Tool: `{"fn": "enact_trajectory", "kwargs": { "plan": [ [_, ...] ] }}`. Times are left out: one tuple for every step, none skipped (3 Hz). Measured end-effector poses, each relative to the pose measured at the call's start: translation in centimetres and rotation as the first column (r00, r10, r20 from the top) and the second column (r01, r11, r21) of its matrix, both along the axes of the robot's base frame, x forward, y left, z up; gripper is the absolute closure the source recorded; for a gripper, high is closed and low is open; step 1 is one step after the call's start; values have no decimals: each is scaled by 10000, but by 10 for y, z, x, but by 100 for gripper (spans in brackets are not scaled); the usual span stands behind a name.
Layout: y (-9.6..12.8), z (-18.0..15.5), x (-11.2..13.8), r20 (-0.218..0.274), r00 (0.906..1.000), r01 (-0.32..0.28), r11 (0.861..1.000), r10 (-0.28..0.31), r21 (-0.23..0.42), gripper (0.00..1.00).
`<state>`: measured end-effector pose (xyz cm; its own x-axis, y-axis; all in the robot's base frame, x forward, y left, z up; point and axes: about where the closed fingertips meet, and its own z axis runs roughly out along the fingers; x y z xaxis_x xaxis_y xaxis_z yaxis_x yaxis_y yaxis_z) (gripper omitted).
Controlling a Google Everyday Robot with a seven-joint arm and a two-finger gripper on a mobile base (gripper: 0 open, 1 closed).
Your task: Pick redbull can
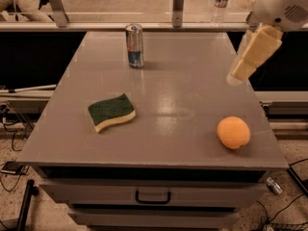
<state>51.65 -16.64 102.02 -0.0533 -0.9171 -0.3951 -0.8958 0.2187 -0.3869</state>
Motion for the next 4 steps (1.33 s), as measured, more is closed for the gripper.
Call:
{"fn": "enact_trajectory", "kwargs": {
  "plan": [
    [44,4,44,300,9969,-756,9922,729,993,0],
    [82,0,87,380,9940,-1075,9770,1022,1842,0],
    [104,-11,122,278,9933,-1152,9613,1118,2501,0],
    [122,-19,148,228,9913,-1308,9444,1300,3015,0]
  ]
}}
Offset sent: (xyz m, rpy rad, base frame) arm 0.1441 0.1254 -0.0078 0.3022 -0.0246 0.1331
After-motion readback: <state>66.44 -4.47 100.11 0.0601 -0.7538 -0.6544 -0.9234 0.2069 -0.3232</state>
